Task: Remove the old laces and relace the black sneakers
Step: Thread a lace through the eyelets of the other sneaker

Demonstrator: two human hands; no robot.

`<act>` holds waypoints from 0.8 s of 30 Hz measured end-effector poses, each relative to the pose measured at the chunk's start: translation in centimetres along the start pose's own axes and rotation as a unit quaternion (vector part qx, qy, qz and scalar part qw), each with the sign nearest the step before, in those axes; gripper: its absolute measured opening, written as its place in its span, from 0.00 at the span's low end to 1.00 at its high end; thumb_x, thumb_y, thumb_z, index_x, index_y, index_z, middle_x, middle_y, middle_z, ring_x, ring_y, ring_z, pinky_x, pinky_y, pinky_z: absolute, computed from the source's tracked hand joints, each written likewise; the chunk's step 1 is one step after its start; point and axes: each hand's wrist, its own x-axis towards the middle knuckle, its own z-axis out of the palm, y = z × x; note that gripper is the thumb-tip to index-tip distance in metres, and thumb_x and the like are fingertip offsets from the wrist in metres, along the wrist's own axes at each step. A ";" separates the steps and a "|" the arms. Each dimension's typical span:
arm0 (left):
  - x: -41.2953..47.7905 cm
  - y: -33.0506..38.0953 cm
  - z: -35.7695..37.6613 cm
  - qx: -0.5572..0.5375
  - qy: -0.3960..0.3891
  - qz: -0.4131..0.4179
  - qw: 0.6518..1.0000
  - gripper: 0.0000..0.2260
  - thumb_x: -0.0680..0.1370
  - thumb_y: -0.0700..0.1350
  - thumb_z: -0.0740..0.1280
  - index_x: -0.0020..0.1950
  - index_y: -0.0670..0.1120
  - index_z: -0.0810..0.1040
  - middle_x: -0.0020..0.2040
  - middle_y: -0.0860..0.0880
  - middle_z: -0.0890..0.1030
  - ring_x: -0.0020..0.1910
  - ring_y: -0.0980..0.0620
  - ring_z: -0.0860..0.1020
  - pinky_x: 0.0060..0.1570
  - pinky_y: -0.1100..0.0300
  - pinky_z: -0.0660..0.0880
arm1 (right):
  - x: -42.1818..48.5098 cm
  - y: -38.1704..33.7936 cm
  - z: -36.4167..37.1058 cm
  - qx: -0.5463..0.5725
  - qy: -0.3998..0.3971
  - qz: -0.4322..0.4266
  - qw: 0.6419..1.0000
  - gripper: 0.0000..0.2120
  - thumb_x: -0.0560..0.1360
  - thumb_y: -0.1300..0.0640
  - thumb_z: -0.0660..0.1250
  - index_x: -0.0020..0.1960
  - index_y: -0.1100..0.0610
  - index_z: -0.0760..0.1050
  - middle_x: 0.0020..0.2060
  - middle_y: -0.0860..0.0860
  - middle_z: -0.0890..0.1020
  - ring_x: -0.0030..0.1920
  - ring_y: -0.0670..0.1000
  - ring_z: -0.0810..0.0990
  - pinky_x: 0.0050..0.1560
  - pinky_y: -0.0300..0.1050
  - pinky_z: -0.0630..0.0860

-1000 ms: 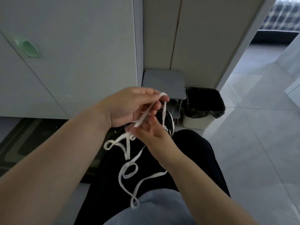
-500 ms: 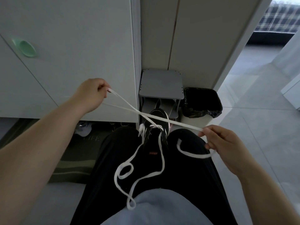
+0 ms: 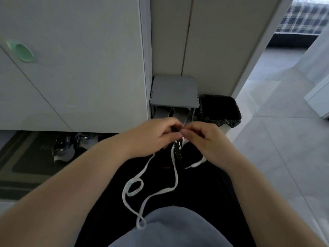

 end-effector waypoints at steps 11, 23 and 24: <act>-5.1 -6.3 -3.1 0.165 0.028 -0.108 0.980 0.09 0.79 0.52 0.59 0.50 0.56 0.79 0.48 0.56 0.79 0.49 0.59 0.75 0.49 0.61 0.68 | -1.1 2.6 -0.5 -0.006 -0.057 0.070 0.996 0.10 0.77 0.59 0.64 0.46 0.45 0.80 0.32 0.42 0.81 0.33 0.39 0.77 0.40 0.31 0.74; -2.1 -3.9 3.8 -0.070 0.173 -0.109 0.976 0.06 0.78 0.46 0.64 0.51 0.51 0.80 0.38 0.56 0.81 0.37 0.64 0.78 0.37 0.75 0.69 | 1.7 1.5 4.1 -0.015 0.022 0.093 0.995 0.04 0.74 0.53 0.69 0.42 0.52 0.77 0.32 0.46 0.83 0.32 0.40 0.79 0.34 0.31 0.70; -2.0 -4.2 3.8 -0.064 0.188 -0.119 0.973 0.05 0.77 0.45 0.66 0.49 0.51 0.81 0.38 0.57 0.81 0.39 0.64 0.78 0.39 0.76 0.69 | 2.0 1.8 4.2 -0.057 0.044 0.103 0.992 0.05 0.74 0.51 0.69 0.40 0.51 0.77 0.31 0.46 0.82 0.31 0.40 0.78 0.33 0.32 0.68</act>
